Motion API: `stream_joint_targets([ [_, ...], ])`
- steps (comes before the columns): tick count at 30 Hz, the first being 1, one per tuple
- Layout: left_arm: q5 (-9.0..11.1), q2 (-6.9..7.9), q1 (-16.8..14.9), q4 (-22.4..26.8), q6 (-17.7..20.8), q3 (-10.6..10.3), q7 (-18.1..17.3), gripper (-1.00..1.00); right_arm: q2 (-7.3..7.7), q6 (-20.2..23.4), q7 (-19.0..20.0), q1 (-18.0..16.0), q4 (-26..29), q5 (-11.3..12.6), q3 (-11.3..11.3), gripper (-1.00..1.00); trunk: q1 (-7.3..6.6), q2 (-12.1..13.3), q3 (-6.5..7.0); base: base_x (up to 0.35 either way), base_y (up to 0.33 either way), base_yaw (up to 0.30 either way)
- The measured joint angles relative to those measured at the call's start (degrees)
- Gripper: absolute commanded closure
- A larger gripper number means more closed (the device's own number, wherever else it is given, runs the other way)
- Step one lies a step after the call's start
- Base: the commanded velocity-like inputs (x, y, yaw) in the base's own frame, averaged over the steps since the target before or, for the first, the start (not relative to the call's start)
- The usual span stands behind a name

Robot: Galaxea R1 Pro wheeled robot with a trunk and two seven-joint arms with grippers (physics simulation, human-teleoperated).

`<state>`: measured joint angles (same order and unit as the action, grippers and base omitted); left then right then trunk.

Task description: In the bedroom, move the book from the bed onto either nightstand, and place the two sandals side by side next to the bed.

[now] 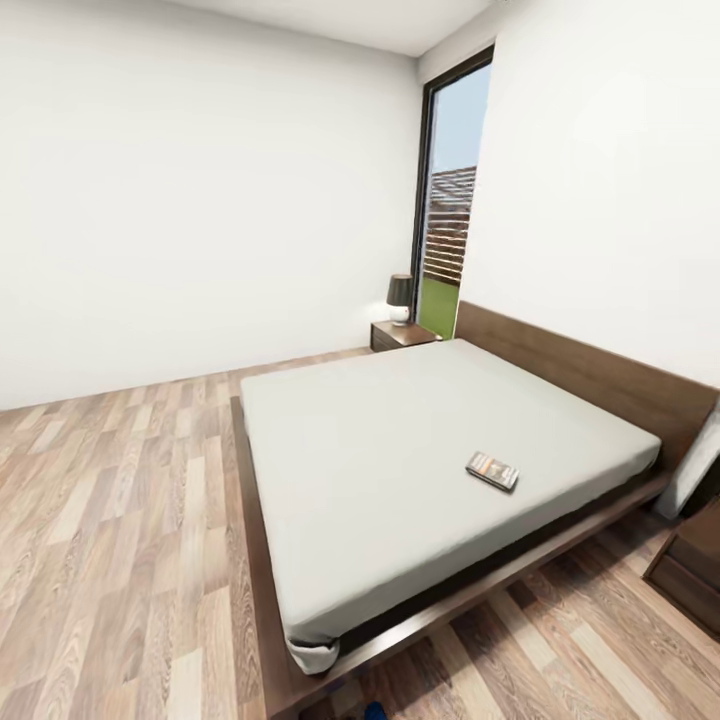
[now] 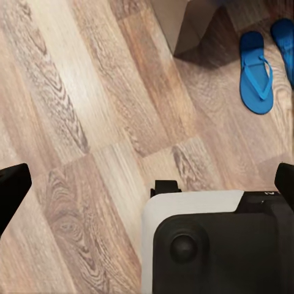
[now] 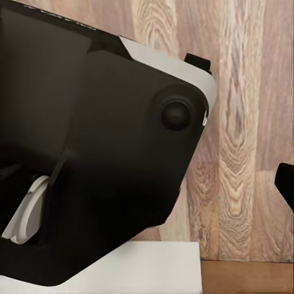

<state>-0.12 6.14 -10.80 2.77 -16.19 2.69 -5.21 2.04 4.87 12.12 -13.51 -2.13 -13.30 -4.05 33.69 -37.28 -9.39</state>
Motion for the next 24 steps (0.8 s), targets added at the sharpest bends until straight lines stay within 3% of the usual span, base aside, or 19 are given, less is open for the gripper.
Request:
stream_joint_targets([
  [24, 0.0, 0.03, 0.0, 0.0, 0.0, -0.1, 0.0, -1.00, 0.06, -0.1, 0.0, 0.6, 0.0, 0.0, 0.0, -1.00, -0.01, 0.0, 0.00, -0.137, -0.068, -0.273],
])
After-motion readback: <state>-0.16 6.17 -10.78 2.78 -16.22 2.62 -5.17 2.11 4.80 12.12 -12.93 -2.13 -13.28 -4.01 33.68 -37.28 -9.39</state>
